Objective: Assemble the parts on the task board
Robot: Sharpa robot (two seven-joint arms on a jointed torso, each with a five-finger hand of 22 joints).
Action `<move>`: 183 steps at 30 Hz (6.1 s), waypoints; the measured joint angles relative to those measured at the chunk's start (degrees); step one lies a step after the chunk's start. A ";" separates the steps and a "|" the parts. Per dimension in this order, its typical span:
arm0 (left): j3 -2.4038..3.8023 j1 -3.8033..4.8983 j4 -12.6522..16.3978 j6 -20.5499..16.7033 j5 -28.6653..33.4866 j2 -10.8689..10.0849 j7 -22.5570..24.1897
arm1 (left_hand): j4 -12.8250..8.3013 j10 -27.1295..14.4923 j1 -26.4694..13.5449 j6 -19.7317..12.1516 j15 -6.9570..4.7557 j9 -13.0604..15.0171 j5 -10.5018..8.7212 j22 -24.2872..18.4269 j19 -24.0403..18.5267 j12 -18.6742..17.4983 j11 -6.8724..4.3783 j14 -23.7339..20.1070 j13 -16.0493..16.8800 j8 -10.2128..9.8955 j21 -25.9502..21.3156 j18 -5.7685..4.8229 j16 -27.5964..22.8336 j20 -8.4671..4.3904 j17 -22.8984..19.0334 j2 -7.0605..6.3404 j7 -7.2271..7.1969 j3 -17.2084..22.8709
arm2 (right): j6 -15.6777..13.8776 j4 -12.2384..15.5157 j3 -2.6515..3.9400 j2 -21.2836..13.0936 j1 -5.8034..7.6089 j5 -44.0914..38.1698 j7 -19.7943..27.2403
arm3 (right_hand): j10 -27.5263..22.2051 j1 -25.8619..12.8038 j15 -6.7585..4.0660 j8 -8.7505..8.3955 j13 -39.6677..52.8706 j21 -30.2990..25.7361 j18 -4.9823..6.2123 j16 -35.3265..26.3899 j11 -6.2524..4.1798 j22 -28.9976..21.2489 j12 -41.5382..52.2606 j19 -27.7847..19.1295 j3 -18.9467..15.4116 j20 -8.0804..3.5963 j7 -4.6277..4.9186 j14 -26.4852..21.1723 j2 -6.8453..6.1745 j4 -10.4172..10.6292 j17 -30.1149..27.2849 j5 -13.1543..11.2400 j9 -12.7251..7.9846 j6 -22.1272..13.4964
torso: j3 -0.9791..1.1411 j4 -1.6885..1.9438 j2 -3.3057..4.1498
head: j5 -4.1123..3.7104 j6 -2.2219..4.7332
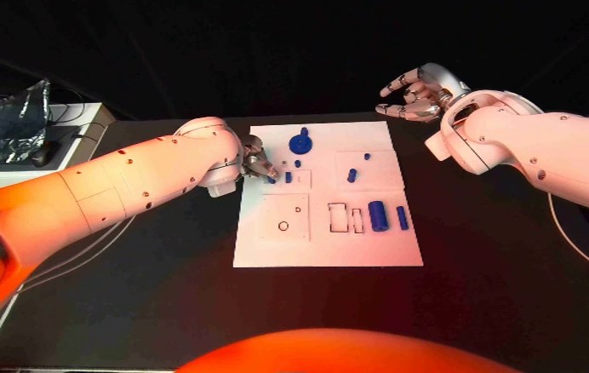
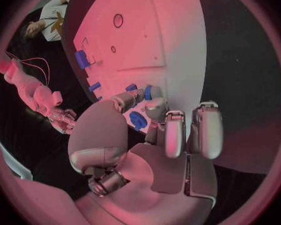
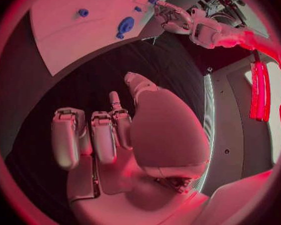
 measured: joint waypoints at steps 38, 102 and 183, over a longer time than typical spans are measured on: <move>0.40 -0.64 2.85 0.31 -0.02 -2.39 -0.53 | 12.14 -0.29 1.47 0.74 0.01 -2.16 -10.20 -0.02 0.20 -0.01 0.23 -0.01 -0.02 -1.56 -0.23 0.00 0.00 -0.20 0.00 -2.48 0.06 -17.62 | 0.04 -0.09 0.00 -0.16 -0.03 -0.02 0.07 | 0.00 0.00 0.00 0.00 0.02 0.00 0.00 0.00 0.00 -0.03 0.00 0.00 0.00 0.00 0.00 0.00 0.00 0.00 0.00 0.00 0.04 0.01 | -0.05 0.02 0.02 | -0.26 0.00; -0.21 -1.18 -7.12 -17.22 -22.75 5.45 36.24 | -2.19 -25.89 21.81 -5.79 6.07 -27.67 -15.84 -22.92 -17.66 -39.22 7.87 -12.58 -45.09 -15.96 -21.21 6.34 -13.91 5.65 -23.68 -5.33 5.37 -3.11 | -0.72 -0.60 -0.02 0.46 -0.21 0.77 2.22 | -2.55 0.46 0.00 0.45 0.03 -1.90 0.00 -0.89 0.11 -0.01 -2.81 0.00 0.48 0.00 0.10 0.00 -0.46 0.16 0.04 0.23 0.01 -0.51 | -0.03 -0.06 0.08 | -0.74 1.90; -0.76 -1.12 -12.75 -11.22 -27.07 9.37 33.19 | -5.24 -16.45 23.90 1.56 4.11 -27.95 -15.91 -12.50 -11.55 -39.34 5.43 -7.37 -44.02 -17.41 -12.24 3.98 -9.27 3.99 -19.40 -1.74 5.32 0.55 | -0.80 0.03 -0.01 0.41 -0.20 0.61 2.24 | -2.54 0.46 0.00 0.67 0.03 -1.90 0.00 -0.89 0.11 -0.01 -2.81 0.00 0.64 0.00 0.10 -0.01 -0.46 0.32 0.01 0.78 0.05 -0.51 | 0.01 0.02 -0.05 | -1.69 0.05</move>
